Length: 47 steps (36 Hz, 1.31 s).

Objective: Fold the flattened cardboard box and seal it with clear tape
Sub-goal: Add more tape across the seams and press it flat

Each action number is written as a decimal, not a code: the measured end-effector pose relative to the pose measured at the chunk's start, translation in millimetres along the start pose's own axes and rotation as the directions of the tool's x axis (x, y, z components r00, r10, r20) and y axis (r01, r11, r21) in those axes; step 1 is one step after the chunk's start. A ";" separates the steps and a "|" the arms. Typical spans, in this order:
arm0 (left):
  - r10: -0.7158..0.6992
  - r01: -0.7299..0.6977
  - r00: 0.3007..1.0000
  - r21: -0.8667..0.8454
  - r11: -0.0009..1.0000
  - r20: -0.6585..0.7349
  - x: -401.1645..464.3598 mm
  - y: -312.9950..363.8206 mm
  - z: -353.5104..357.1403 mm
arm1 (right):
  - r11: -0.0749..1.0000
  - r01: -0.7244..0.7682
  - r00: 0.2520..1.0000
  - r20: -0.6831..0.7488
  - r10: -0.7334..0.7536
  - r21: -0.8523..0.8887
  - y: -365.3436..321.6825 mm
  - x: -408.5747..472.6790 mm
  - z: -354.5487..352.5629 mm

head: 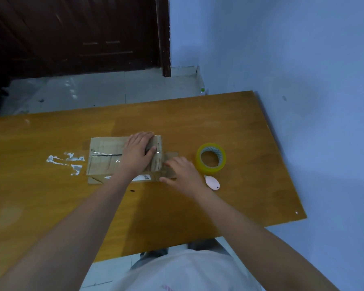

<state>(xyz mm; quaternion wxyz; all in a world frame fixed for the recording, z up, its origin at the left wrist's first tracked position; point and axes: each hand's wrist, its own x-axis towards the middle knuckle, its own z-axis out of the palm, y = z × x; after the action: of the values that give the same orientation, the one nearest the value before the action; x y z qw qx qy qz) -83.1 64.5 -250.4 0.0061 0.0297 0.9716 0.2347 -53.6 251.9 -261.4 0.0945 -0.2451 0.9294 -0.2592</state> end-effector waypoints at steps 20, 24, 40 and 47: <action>-0.008 0.008 1.000 0.019 1.000 -0.005 -0.3 2.6 -0.3 | 0.844 0.279 0.948 -0.012 -0.319 -0.458 -11.4 21.6 -9.6; -0.011 0.011 1.000 0.022 1.000 -0.002 -0.5 2.2 0.0 | 0.837 0.294 0.952 0.060 -0.301 -0.461 -11.5 25.2 -8.7; -0.013 0.013 1.000 0.027 1.000 0.000 -0.7 1.9 -0.2 | 0.688 0.551 0.832 0.251 -0.495 -0.472 -4.6 40.7 -29.3; 0.017 -0.017 1.000 0.063 0.998 -0.013 -1.7 4.0 -0.6 | 0.633 0.597 0.800 0.311 -0.513 -0.492 -5.2 46.6 -36.9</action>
<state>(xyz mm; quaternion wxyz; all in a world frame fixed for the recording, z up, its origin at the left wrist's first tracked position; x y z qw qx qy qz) -81.1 67.6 -248.1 -0.0035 0.0366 0.9782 0.2043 -102.7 240.6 -229.6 -0.0020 -0.5537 0.8321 0.0313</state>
